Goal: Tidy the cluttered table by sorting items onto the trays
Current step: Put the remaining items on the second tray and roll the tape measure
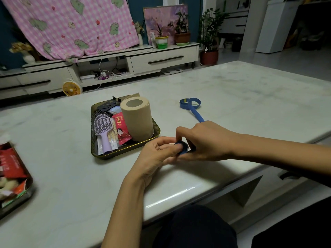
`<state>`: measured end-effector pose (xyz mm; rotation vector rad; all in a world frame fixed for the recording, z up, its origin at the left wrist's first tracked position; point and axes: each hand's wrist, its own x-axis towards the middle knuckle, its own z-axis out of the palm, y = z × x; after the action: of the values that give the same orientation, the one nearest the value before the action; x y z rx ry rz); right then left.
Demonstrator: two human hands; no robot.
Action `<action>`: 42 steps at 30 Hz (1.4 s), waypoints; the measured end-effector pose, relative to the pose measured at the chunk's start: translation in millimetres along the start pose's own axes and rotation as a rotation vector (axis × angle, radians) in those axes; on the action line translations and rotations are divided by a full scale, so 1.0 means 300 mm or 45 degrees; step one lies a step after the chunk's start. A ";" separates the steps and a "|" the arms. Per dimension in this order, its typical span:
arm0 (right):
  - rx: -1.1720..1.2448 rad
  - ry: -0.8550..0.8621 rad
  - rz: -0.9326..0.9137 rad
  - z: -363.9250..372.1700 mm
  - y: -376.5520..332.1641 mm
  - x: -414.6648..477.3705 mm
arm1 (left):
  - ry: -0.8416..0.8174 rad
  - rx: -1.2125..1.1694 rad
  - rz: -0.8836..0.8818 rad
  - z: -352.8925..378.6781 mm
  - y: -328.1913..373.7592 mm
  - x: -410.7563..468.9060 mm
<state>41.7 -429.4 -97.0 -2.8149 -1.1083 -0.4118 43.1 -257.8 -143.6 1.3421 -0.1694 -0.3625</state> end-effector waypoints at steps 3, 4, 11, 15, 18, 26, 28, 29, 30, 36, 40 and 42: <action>-0.045 0.130 0.013 0.008 -0.017 -0.005 | -0.027 -0.065 0.003 0.003 0.003 -0.005; -0.048 0.156 0.012 0.011 -0.021 -0.004 | -0.035 -0.074 0.004 0.004 0.004 -0.007; -0.026 0.146 0.036 0.018 -0.023 0.003 | 0.024 -0.081 0.010 0.010 0.008 -0.009; 0.113 -0.069 0.067 0.011 -0.007 0.006 | 0.048 -0.071 -0.004 0.007 0.011 -0.008; 0.248 -0.214 0.080 0.008 -0.005 0.002 | 0.030 -0.069 -0.019 0.006 0.017 -0.007; 0.943 -0.382 0.181 -0.025 0.001 0.008 | -0.010 0.040 -0.046 0.013 0.034 -0.018; 0.925 -0.323 0.207 -0.020 -0.007 0.011 | -0.018 0.030 -0.040 0.011 0.032 -0.018; 0.886 -0.288 0.224 -0.017 -0.012 0.011 | -0.020 0.006 -0.036 0.008 0.030 -0.016; 0.840 -0.253 0.236 -0.015 -0.016 0.012 | -0.021 -0.023 -0.032 0.006 0.027 -0.012; 0.284 -0.033 0.203 -0.007 -0.033 0.011 | -0.023 -0.162 -0.024 -0.003 0.018 -0.003; 0.172 0.078 0.160 -0.002 -0.037 0.011 | 0.019 -0.222 -0.005 -0.007 0.014 -0.001; 0.096 0.131 0.135 0.005 -0.034 0.010 | 0.001 -0.242 0.005 -0.006 0.014 -0.002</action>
<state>37.1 -419.7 -97.7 -2.7374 -0.9295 -0.4880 43.8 -255.3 -140.0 1.1542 -0.1332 -0.3658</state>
